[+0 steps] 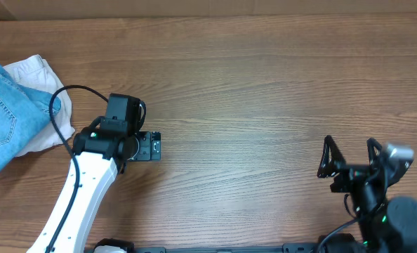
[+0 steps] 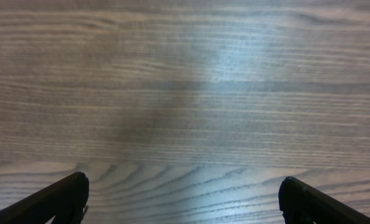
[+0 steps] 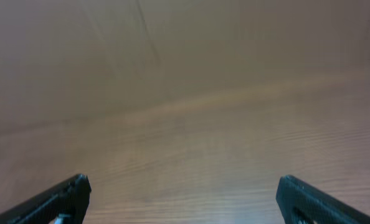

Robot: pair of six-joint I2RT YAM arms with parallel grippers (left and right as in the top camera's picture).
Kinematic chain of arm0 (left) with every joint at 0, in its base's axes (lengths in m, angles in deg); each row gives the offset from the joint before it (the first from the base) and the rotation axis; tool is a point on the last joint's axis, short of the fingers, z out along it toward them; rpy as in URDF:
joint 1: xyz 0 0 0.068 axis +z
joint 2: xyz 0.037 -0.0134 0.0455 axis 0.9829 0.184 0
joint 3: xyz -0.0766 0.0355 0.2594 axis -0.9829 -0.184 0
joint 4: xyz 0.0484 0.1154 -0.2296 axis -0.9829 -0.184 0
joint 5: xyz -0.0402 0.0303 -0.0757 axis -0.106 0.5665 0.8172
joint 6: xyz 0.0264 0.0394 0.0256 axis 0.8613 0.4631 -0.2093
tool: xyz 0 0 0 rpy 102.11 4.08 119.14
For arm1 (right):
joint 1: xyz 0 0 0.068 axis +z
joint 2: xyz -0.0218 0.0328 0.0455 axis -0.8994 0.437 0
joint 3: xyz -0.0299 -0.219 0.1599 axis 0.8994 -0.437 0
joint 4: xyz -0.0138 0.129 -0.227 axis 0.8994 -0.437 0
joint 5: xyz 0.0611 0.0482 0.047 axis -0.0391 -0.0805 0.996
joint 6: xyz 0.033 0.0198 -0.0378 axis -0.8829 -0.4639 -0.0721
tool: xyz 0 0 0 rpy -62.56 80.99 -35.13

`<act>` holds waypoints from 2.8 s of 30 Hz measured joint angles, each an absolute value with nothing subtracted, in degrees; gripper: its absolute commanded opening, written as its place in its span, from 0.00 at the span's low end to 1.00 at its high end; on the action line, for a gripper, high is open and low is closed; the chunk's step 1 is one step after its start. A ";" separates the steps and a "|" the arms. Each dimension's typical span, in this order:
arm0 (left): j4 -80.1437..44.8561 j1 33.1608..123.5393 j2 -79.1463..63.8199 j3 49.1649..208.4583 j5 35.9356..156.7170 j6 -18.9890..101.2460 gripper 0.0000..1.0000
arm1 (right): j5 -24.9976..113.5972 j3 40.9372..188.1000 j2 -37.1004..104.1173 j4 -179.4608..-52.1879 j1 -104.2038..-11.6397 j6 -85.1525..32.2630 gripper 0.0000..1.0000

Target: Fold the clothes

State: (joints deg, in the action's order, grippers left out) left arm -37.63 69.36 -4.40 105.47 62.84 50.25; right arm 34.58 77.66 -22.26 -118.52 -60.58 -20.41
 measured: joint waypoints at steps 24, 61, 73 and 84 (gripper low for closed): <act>-37.50 69.36 2.47 105.34 62.84 50.25 1.00 | 36.97 41.68 -35.99 -88.38 -61.06 -18.49 1.00; -17.59 72.22 -17.18 96.86 60.77 52.02 1.00 | 37.36 41.68 -35.99 -88.40 -61.06 -18.51 1.00; 2.54 79.83 -45.33 71.61 66.80 54.06 1.00 | 37.36 41.68 -35.99 -88.38 -61.06 -18.51 1.00; 24.40 79.89 -69.70 52.42 66.51 58.12 1.00 | 37.36 41.68 -35.99 -88.36 -61.04 -18.51 1.00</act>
State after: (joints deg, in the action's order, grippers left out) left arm 24.40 79.89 -69.70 52.42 66.51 58.12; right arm 37.36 41.68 -35.99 -88.36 -61.04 -18.51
